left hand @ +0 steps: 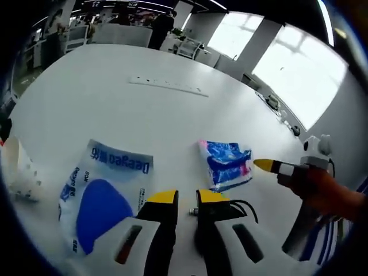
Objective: Arrange the tabletop items into an orderly group along one side of the table until the central work area is clear of visible clutter.
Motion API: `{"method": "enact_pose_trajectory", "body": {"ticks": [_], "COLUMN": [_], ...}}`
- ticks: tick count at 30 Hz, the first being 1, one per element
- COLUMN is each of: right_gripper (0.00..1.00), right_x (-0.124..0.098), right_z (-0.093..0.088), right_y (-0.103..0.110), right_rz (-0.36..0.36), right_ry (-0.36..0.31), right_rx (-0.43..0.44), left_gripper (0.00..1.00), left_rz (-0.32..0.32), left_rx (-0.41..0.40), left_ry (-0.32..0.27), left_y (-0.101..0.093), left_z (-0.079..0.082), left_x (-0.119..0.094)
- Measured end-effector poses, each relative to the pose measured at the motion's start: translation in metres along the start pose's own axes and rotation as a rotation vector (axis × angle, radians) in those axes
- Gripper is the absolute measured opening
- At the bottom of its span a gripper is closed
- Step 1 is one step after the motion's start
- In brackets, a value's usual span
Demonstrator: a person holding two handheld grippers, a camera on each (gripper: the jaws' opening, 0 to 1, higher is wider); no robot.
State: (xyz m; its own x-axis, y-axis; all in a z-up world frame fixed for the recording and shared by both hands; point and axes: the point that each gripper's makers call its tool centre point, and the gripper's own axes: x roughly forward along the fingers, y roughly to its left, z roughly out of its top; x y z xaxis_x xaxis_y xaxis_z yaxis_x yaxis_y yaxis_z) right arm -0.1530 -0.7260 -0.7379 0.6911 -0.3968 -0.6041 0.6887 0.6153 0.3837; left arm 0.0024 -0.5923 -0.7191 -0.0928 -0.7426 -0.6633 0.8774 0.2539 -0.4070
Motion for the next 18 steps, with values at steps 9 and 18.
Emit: {"method": "enact_pose_trajectory", "body": {"ticks": [9,18], "right_gripper": [0.09,0.11], "right_x": [-0.018,-0.03], "right_z": [-0.011,-0.018], "right_y": [0.009,0.024], "right_rz": [-0.017,-0.026], "right_ry": [0.004,0.012], "right_rx": [-0.01,-0.036], "left_gripper": [0.09,0.09], "left_rz": [0.002,0.018], "left_rx": [-0.016,-0.073], "left_ry": [-0.007,-0.015], "left_y": [0.019,0.041], "left_z": [-0.019,-0.045], "left_x": [-0.033,-0.067]}}
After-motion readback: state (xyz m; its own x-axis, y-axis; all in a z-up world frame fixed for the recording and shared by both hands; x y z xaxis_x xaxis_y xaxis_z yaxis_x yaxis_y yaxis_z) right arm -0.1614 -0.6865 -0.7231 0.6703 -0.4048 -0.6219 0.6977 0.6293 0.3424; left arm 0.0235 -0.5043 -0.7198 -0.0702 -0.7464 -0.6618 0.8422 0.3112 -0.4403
